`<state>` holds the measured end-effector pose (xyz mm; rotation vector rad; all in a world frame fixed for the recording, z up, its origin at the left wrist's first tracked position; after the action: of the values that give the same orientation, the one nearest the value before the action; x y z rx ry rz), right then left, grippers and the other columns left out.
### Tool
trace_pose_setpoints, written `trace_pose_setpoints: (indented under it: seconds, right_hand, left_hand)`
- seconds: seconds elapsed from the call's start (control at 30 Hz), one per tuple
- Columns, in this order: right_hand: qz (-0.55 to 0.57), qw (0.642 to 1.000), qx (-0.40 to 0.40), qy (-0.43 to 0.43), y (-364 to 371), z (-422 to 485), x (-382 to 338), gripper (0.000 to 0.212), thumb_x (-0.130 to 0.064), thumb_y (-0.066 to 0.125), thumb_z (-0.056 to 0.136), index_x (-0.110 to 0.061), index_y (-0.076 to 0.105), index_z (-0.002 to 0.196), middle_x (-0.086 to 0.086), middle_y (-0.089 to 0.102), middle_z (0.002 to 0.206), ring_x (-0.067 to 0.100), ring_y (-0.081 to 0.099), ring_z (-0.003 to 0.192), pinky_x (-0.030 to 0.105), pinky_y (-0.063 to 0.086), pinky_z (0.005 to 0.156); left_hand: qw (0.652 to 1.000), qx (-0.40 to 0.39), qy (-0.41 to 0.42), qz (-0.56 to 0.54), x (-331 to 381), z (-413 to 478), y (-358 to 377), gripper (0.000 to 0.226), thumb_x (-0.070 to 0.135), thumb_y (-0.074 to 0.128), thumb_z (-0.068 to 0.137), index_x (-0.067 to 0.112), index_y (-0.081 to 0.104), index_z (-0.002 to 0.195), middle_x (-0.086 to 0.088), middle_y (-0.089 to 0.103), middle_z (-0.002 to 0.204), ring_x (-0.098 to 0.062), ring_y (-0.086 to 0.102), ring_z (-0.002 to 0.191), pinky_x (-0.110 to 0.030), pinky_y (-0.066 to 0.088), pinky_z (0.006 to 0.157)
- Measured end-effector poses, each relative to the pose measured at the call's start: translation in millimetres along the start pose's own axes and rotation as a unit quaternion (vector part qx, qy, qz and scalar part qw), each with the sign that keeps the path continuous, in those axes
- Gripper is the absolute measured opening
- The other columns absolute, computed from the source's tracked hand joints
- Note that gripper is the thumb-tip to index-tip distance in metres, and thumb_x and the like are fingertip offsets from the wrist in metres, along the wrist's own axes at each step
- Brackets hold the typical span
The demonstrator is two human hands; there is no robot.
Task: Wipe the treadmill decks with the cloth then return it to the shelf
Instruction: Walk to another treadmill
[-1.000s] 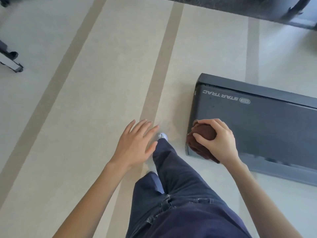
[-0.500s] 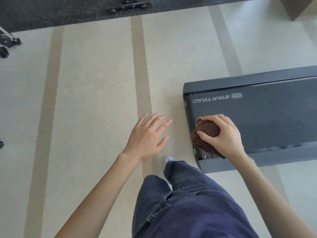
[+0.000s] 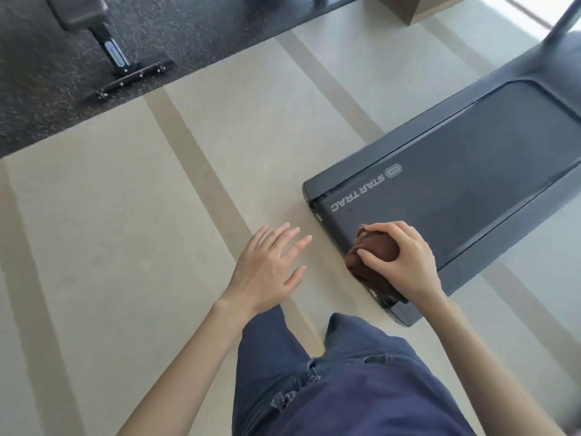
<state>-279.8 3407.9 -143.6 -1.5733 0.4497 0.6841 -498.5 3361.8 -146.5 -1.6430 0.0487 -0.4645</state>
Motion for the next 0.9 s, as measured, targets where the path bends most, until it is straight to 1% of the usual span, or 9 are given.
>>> trace_pose_setpoints:
  seconds: [0.1,0.23,0.3,0.4,0.5,0.57,0.67,0.77,0.9]
  right_hand:
    - [0.017,0.998,0.051,0.028,16,8,-36,0.031,-0.047,0.066,0.071,-0.047,0.058,0.100,-0.023,0.056,0.100,0.007,0.049,0.097,0.027,0.035,0.083]
    - [0.025,0.994,0.087,0.059,30,20,-65,0.032,-0.039,0.073,0.073,-0.045,0.058,0.101,-0.022,0.057,0.101,0.008,0.050,0.098,0.027,0.036,0.084]
    - [0.021,0.990,0.114,0.080,31,22,-69,0.032,-0.038,0.073,0.073,-0.045,0.058,0.100,-0.022,0.056,0.100,0.009,0.051,0.098,0.028,0.037,0.085]
    - [0.020,0.981,0.153,0.116,30,32,-67,0.032,-0.036,0.074,0.073,-0.044,0.059,0.099,-0.023,0.055,0.099,0.009,0.052,0.097,0.028,0.038,0.085]
    - [0.008,0.973,0.177,0.147,32,50,-60,0.032,-0.035,0.075,0.073,-0.042,0.060,0.100,-0.023,0.056,0.099,0.008,0.051,0.096,0.028,0.037,0.084]
    - [0.007,0.968,0.192,0.164,31,64,-54,0.032,-0.034,0.075,0.072,-0.043,0.060,0.099,-0.023,0.055,0.099,0.007,0.051,0.096,0.026,0.036,0.083]
    - [0.013,0.958,0.215,0.191,29,91,-41,0.032,-0.035,0.075,0.072,-0.041,0.061,0.100,-0.023,0.056,0.099,0.008,0.052,0.096,0.028,0.038,0.084]
    - [0.016,0.945,0.234,0.227,26,123,-33,0.031,-0.035,0.075,0.072,-0.037,0.063,0.100,-0.022,0.055,0.099,0.010,0.052,0.096,0.027,0.038,0.082]
    - [0.034,0.936,0.240,0.254,20,165,-24,0.030,-0.034,0.075,0.073,-0.035,0.063,0.101,-0.019,0.057,0.102,0.010,0.052,0.096,0.031,0.041,0.084]
  left_hand:
    - [0.999,-0.004,0.046,0.012,-47,11,-22,0.048,0.035,0.048,0.091,0.020,0.046,0.136,-0.006,0.049,0.139,-0.022,0.039,0.133,-0.043,0.027,0.112]
    - [0.992,-0.037,0.110,0.045,-88,40,-39,0.050,0.038,0.045,0.093,0.021,0.042,0.139,-0.006,0.045,0.142,-0.022,0.034,0.136,-0.043,0.022,0.113]
    - [0.989,-0.034,0.136,0.043,-98,54,-44,0.049,0.038,0.043,0.091,0.020,0.045,0.137,-0.007,0.048,0.140,-0.023,0.037,0.134,-0.044,0.026,0.112]
    - [0.982,-0.026,0.180,0.043,-107,82,-49,0.051,0.040,0.036,0.089,0.019,0.050,0.133,-0.007,0.053,0.134,-0.024,0.044,0.129,-0.045,0.032,0.108]
    - [0.976,-0.034,0.211,0.041,-115,113,-48,0.052,0.040,0.035,0.089,0.019,0.050,0.133,-0.008,0.054,0.134,-0.024,0.045,0.128,-0.045,0.033,0.108]
    - [0.970,-0.041,0.235,0.047,-119,136,-46,0.050,0.039,0.039,0.089,0.019,0.050,0.134,-0.007,0.053,0.135,-0.024,0.044,0.129,-0.045,0.032,0.108]
    - [0.962,-0.049,0.266,0.046,-123,177,-47,0.049,0.037,0.047,0.090,0.020,0.048,0.136,-0.006,0.051,0.137,-0.024,0.041,0.132,-0.044,0.029,0.110]
    - [0.951,-0.073,0.296,0.059,-128,220,-56,0.049,0.038,0.043,0.090,0.020,0.047,0.136,-0.006,0.051,0.137,-0.023,0.041,0.132,-0.044,0.030,0.110]
    - [0.938,-0.080,0.330,0.066,-136,277,-63,0.049,0.034,0.055,0.089,0.019,0.048,0.135,-0.007,0.051,0.137,-0.024,0.041,0.132,-0.045,0.031,0.109]
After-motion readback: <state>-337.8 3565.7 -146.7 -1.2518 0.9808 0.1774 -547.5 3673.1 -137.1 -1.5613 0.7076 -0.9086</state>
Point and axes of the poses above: each hand's wrist, its own z-axis towards the middle knuckle, its own y-axis out of the palm, x = y × z, the point moved 6 cm from there along z, towards the middle knuckle
